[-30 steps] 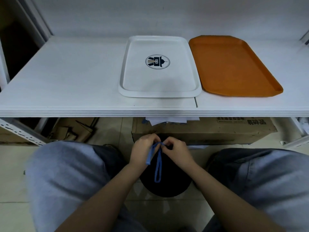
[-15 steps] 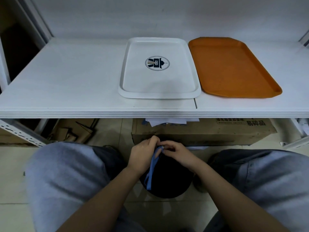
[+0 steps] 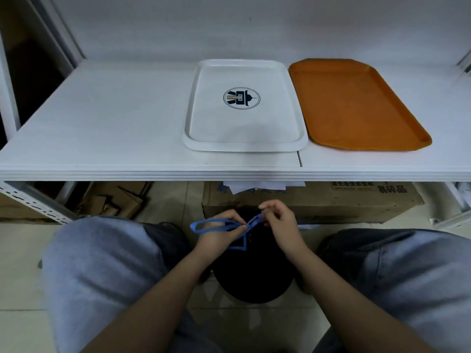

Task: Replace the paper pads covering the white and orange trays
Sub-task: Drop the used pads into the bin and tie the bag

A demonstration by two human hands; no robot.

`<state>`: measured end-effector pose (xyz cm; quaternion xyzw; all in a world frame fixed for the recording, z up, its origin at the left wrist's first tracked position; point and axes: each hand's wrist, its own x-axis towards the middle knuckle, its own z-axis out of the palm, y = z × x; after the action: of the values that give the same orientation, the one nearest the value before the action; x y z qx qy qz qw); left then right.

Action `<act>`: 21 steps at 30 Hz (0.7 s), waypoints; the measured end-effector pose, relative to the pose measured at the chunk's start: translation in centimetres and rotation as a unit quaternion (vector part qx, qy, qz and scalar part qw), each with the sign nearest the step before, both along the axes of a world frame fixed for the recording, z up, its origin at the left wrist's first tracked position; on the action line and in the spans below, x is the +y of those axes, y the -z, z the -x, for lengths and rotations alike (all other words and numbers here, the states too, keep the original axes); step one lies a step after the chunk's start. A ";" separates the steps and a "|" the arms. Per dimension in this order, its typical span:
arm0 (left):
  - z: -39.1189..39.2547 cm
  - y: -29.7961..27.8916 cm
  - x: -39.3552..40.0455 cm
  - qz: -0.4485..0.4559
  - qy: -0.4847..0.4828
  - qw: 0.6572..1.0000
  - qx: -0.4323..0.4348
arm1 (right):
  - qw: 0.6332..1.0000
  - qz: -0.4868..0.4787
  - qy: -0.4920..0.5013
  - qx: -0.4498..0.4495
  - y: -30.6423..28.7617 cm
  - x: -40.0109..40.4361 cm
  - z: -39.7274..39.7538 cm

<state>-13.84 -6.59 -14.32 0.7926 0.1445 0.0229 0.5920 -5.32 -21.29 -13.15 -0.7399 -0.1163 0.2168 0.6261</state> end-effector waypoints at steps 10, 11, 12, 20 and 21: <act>0.1 -0.1 -0.3 -0.008 0.003 1.000 -0.008 | 0.967 0.151 -0.203 0.014 -0.8 -0.8 -1.0; 0.1 -0.1 -0.3 -0.010 -0.001 1.000 -0.007 | 0.973 0.133 -0.186 0.030 -1.1 -0.6 -0.8; 0.1 -0.1 -0.3 -0.007 -0.006 1.000 -0.006 | 0.978 0.118 -0.166 0.047 -1.2 -0.5 -0.7; 0.1 -0.1 0.1 0.036 -0.023 0.999 -0.009 | 0.973 0.105 -0.112 0.175 -2.6 -1.1 -1.3; 0.1 -0.2 0.1 0.039 -0.023 0.999 -0.008 | 0.964 0.070 -0.094 0.239 -2.7 -1.3 -1.5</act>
<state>-13.94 -6.52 -14.16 0.7652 0.1586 0.0372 0.6229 -3.83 -22.58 -10.45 -0.6943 -0.0168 0.4530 0.5590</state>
